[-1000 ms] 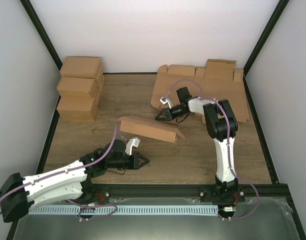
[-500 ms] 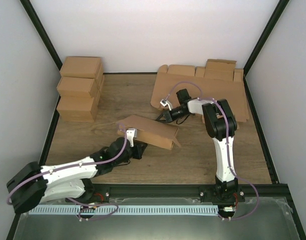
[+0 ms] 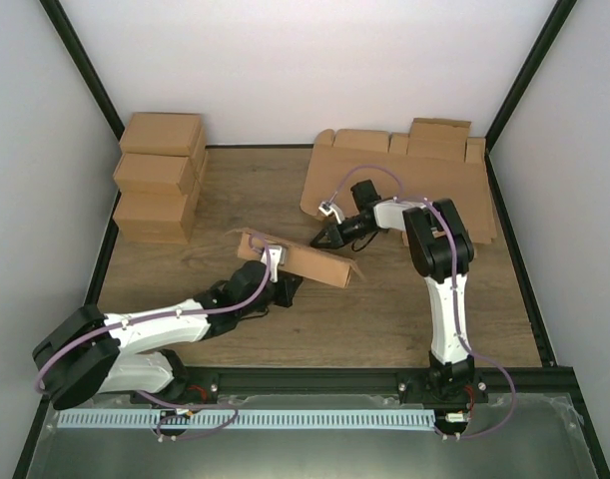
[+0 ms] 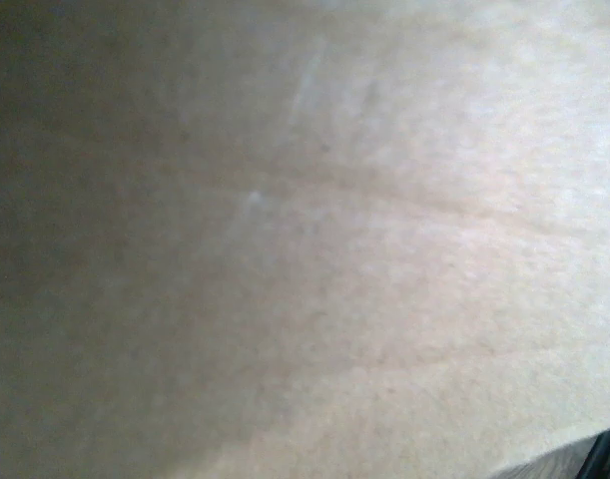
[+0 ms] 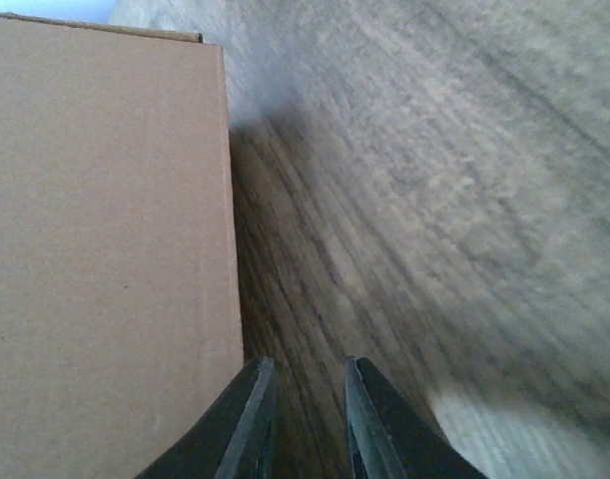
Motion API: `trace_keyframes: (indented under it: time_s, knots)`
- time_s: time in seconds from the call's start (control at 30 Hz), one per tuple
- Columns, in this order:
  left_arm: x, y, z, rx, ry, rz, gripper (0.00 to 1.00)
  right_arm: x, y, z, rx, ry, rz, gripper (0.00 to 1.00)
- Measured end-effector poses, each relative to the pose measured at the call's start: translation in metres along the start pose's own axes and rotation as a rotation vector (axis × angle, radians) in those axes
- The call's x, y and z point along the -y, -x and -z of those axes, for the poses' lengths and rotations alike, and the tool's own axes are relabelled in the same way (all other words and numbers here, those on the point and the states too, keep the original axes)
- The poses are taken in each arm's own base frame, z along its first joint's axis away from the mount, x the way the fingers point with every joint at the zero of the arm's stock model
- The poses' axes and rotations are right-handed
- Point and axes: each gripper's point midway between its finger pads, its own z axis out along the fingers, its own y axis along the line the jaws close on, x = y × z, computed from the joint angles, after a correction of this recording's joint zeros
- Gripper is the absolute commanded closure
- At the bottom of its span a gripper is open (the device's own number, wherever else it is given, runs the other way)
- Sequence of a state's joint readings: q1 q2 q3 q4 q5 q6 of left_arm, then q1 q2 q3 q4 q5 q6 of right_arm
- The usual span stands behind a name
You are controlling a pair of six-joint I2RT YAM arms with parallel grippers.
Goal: Fold the paper box
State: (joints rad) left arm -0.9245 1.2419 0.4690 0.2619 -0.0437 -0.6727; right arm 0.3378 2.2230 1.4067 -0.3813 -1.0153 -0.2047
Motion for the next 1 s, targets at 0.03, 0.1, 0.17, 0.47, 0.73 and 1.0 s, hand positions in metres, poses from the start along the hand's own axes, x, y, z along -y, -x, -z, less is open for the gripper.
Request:
trace_keyframes:
  time_s: [0.03,0.1,0.17,0.47,0.73,1.0]
  knots:
    - [0.003,0.003,0.000,0.003,-0.005,-0.002,0.96,-0.001,-0.002,-0.001,-0.005,-0.003,0.001,0.78]
    - [0.008,0.008,0.000,0.006,-0.011,-0.006,0.96,-0.005,-0.007,-0.003,-0.017,-0.009,0.002,0.77]
    - [0.015,0.015,0.000,0.009,-0.018,-0.011,0.96,-0.013,-0.013,-0.007,-0.033,-0.014,0.008,0.76]
    - [0.028,0.019,0.006,-0.057,-0.021,-0.003,0.93,-0.040,-0.036,-0.012,-0.064,-0.064,0.023,0.72]
    - [0.026,0.013,0.028,-0.102,-0.011,0.031,0.89,-0.063,-0.047,-0.005,-0.058,-0.169,0.061,0.70]
    - [0.024,0.009,0.042,-0.124,0.000,0.050,0.88,-0.081,-0.049,-0.004,-0.051,-0.235,0.106,0.69]
